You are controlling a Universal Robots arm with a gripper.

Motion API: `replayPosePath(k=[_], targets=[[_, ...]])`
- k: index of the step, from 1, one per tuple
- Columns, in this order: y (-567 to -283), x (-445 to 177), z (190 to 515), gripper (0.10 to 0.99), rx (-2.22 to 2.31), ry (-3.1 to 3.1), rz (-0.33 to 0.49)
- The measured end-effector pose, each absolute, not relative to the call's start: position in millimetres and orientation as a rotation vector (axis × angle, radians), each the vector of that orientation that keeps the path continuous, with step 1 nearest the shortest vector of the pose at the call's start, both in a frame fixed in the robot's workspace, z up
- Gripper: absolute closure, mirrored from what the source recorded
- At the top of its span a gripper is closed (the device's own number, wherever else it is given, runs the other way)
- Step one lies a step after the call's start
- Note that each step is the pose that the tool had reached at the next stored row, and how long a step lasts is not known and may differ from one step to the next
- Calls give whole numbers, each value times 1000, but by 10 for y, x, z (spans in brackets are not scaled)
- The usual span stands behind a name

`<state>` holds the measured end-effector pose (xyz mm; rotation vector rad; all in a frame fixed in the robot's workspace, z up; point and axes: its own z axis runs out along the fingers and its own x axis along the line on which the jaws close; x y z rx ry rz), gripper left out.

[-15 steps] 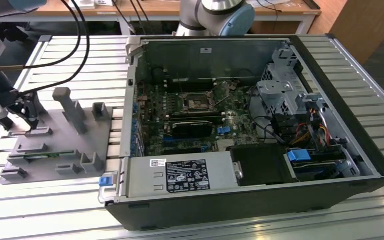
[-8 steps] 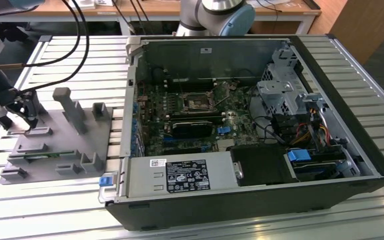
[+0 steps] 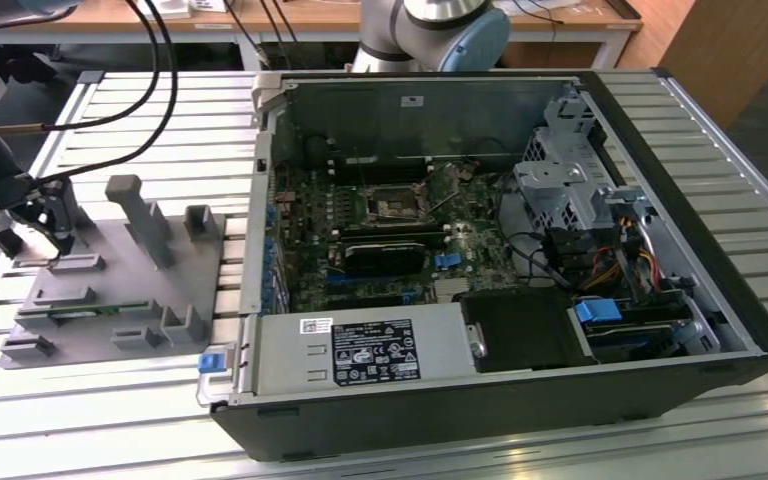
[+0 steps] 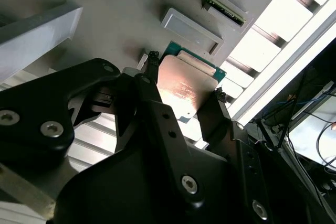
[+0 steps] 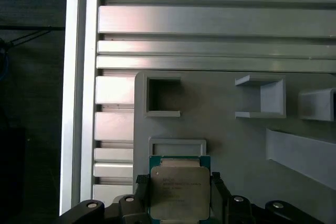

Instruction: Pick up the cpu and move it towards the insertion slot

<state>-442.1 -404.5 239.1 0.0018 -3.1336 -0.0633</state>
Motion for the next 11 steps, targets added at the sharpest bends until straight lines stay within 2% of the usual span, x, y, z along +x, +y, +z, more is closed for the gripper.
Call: replayPosePath(k=[11], targets=[[-4043, -4421, 2443, 545, 2, -3134, -63]])
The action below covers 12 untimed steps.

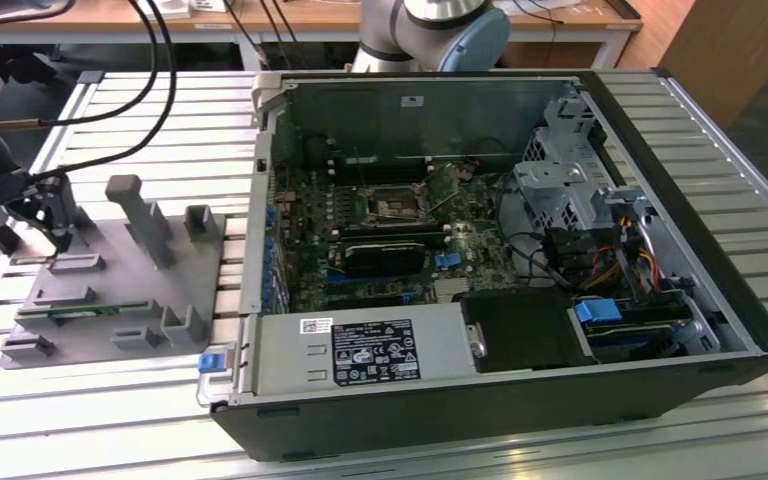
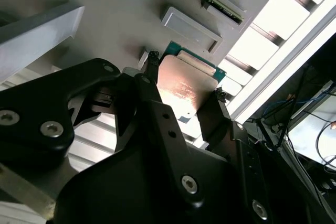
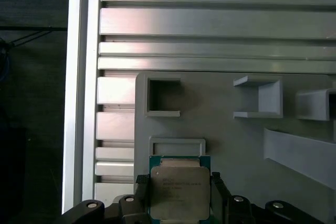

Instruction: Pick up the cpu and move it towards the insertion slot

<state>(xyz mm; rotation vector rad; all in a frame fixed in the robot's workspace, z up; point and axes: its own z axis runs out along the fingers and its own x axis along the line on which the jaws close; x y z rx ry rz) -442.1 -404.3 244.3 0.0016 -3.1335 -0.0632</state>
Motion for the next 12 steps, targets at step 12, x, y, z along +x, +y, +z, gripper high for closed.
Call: replayPosePath(k=[12], targets=[[-4043, -4421, 2503, 545, 2, -3133, -63]])
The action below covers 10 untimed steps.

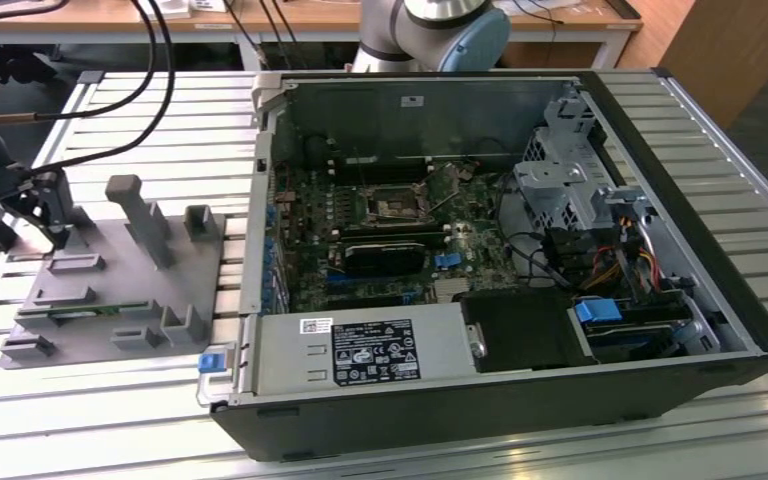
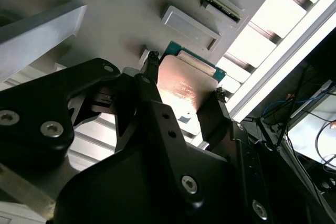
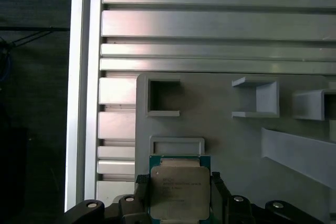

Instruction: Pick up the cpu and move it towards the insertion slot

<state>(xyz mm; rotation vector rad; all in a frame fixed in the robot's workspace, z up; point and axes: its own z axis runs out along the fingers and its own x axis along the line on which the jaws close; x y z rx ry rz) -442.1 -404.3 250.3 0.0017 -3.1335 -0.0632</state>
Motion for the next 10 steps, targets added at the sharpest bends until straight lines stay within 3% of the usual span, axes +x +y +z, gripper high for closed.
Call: replayPosePath(k=[10], targets=[[-4042, -4421, 2563, 545, 2, -3134, -63]])
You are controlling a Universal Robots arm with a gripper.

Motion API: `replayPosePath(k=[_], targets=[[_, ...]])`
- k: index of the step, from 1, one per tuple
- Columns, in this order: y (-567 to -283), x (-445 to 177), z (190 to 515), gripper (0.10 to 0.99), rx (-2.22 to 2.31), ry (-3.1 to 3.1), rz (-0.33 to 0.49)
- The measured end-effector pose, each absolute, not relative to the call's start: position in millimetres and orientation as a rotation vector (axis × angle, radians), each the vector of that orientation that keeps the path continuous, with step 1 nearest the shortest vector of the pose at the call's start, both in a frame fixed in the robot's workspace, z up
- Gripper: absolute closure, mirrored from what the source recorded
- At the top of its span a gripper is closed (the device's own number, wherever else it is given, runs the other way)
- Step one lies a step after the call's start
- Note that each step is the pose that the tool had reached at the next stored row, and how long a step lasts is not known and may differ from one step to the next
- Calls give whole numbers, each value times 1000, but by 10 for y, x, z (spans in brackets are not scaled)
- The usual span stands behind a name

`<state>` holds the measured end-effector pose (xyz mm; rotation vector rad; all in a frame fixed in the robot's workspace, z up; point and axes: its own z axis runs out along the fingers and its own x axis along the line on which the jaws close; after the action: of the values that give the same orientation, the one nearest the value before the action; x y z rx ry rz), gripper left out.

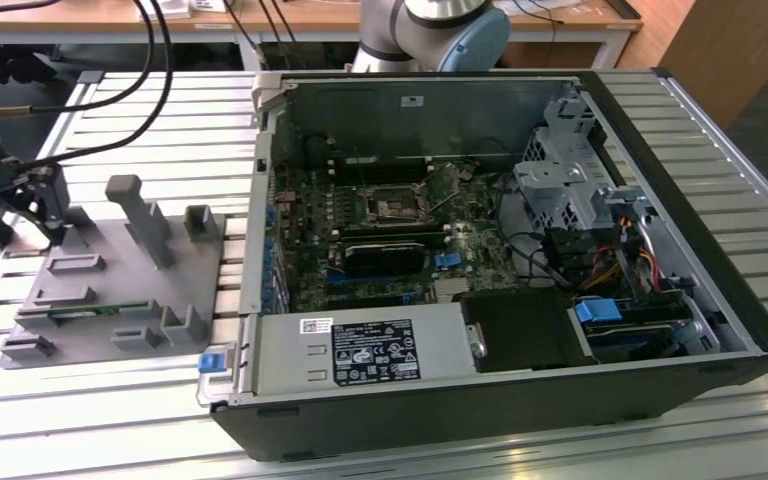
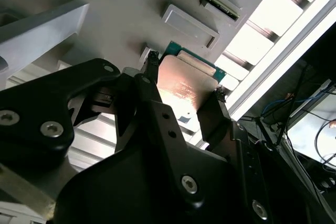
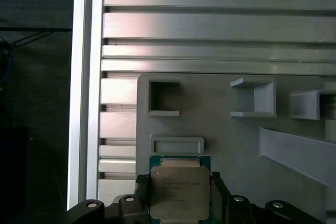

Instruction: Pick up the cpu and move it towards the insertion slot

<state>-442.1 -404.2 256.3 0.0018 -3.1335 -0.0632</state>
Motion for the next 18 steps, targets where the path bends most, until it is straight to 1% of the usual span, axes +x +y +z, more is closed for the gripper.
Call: replayPosePath(k=[18], targets=[[-4041, -4421, 2728, 545, 2, -3134, -63]])
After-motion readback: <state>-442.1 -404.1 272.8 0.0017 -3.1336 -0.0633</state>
